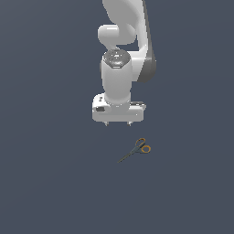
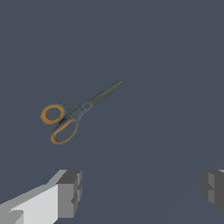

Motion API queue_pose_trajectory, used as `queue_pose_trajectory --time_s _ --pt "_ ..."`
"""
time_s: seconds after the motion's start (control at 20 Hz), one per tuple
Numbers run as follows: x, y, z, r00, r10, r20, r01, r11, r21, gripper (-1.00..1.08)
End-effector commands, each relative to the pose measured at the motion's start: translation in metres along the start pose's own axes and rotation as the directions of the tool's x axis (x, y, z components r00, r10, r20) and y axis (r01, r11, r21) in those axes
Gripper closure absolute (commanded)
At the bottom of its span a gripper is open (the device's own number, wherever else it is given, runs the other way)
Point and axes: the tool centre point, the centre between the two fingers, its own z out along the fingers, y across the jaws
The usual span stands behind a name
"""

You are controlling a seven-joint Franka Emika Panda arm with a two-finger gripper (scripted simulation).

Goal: Pick up the object and move it to a goal position.

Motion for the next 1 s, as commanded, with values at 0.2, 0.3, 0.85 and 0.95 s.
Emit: queue_pose_trajectory --time_s 0.2,0.3,0.85,0.95 --pt "-0.001 -0.005 0.003 1.000 -0.014 0.004 0.014 1.000 0.004 -0.92" --pt "-0.002 -0.010 0.007 1.000 -0.030 0.008 0.030 1.000 0.008 -0.92" --pt "-0.003 -0.017 0.013 0.999 -0.035 0.013 0.035 0.999 0.013 -0.92" --pt "-0.003 -0.018 0.014 1.000 -0.019 0.013 0.018 1.000 0.013 -0.92"
